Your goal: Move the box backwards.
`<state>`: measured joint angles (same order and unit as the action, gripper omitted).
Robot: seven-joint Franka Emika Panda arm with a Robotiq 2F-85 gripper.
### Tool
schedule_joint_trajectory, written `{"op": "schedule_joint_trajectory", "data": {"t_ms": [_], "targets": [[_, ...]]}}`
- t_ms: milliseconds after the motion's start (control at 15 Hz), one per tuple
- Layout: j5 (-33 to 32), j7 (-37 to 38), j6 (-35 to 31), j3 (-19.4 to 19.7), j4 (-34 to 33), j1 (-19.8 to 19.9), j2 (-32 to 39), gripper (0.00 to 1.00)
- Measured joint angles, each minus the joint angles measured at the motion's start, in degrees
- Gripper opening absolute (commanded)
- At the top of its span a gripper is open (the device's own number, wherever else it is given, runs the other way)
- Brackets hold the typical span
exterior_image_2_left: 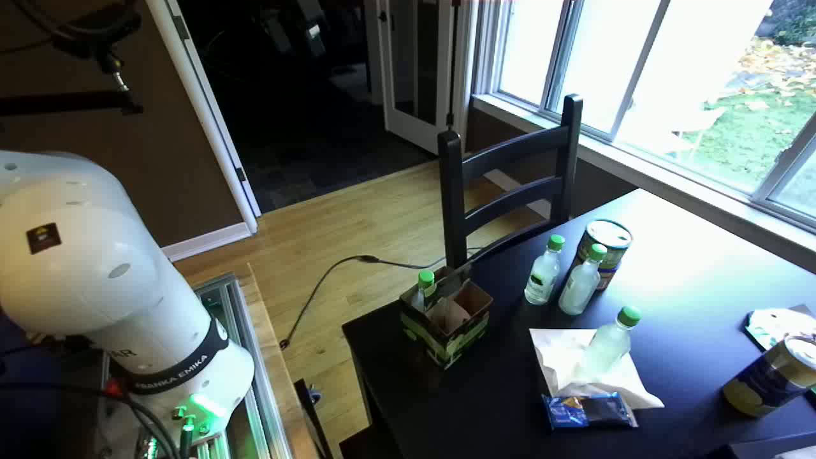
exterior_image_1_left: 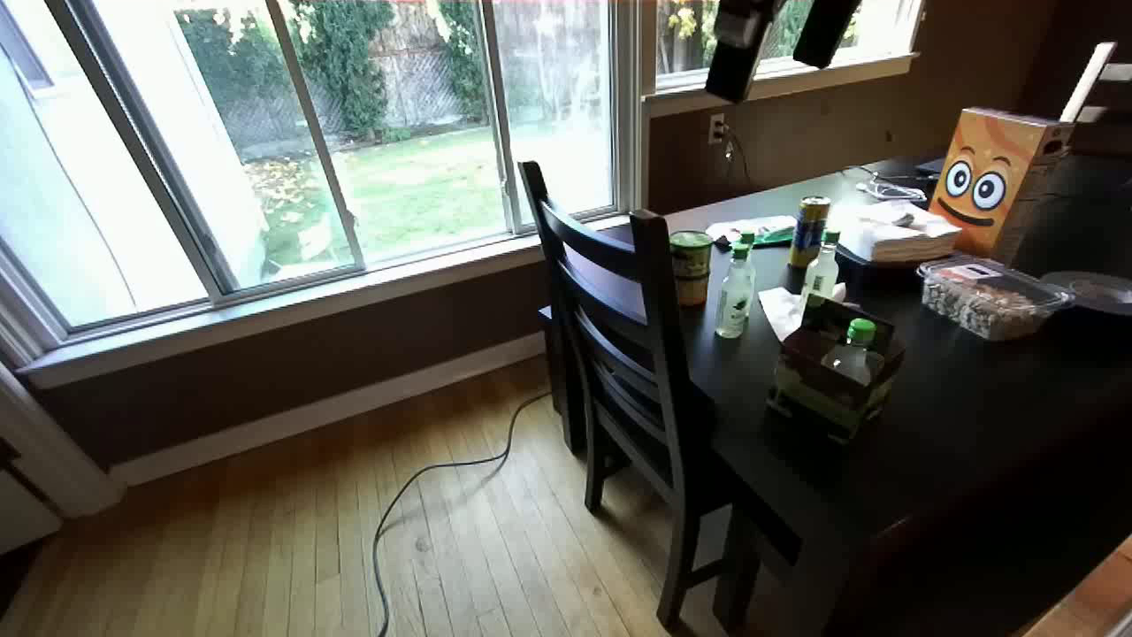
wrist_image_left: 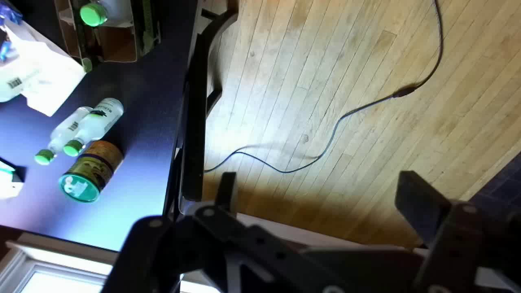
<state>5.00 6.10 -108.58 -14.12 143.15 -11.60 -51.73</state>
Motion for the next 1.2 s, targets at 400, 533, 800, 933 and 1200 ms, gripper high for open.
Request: {"op": "schedule_joint_trajectory", "data": {"t_ms": [400,533,800,933,1200], "targets": [[0.0,0.0,0.0,0.0,0.0,0.0,0.0,1.00],[0.0,0.0,0.0,0.0,0.0,0.0,0.0,1.00],[0.0,0.4,-1.0,3.3,0.2,1.1,-0.1,1.00],[0.0,0.2,-1.6,7.5,0.6,2.6,-0.6,1.00],[-0.3,-4.8,-1.4,17.2,0.9,6.8,-0.9,1.00]]}}
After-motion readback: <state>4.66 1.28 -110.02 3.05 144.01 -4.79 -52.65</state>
